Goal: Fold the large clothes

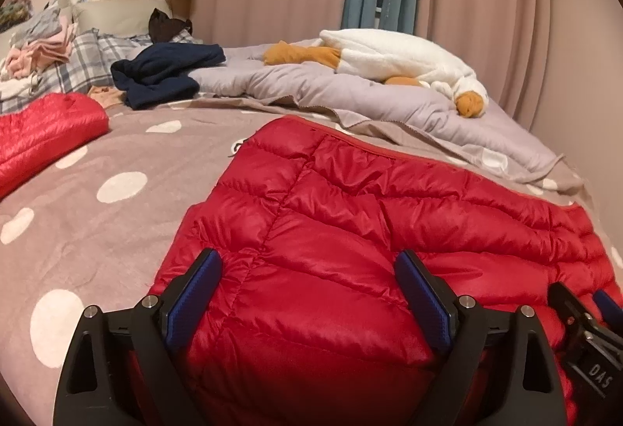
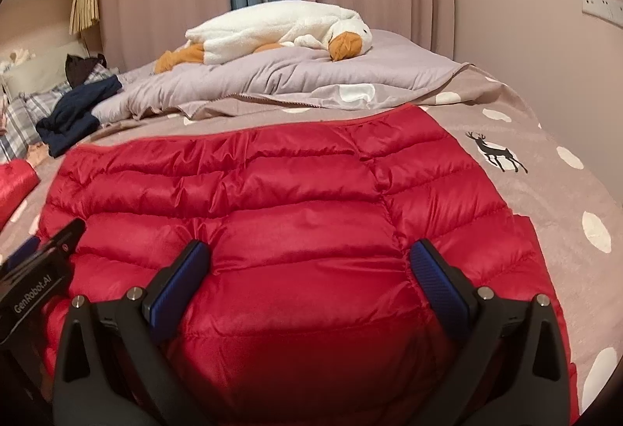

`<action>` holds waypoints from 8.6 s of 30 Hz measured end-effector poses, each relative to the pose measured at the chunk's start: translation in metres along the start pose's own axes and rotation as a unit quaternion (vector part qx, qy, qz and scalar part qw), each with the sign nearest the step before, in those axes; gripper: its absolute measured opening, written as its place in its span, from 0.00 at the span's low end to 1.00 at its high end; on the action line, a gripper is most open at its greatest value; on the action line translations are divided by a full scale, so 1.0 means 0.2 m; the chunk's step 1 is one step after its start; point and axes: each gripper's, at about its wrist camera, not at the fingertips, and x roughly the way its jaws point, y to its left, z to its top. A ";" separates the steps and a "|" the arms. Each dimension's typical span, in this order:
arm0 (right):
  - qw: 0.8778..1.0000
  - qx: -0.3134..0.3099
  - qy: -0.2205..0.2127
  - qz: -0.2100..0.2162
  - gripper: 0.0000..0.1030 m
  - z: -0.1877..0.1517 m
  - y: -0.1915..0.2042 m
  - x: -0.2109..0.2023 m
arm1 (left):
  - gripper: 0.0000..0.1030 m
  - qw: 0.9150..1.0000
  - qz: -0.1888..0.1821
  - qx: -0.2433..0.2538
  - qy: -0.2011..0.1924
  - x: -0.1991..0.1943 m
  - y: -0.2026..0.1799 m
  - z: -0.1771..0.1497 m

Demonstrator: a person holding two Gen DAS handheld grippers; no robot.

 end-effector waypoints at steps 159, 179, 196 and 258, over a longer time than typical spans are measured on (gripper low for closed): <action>0.870 0.434 0.016 0.236 0.39 -0.40 -0.32 -0.14 | 0.50 0.986 0.030 -0.161 0.017 -0.29 0.33 -0.09; 0.931 0.318 0.057 0.173 0.41 -0.33 -0.27 -0.06 | 0.48 0.972 -0.224 -0.029 -0.065 -0.63 -0.14 0.21; 0.962 0.264 -0.031 -0.070 0.96 -0.19 -0.64 -0.51 | 0.83 0.964 -0.261 0.038 0.039 -0.44 -0.36 0.07; 0.974 0.181 -0.128 0.040 1.00 0.03 -0.52 -1.06 | 0.45 0.998 -0.001 -0.017 0.065 -0.37 0.03 0.07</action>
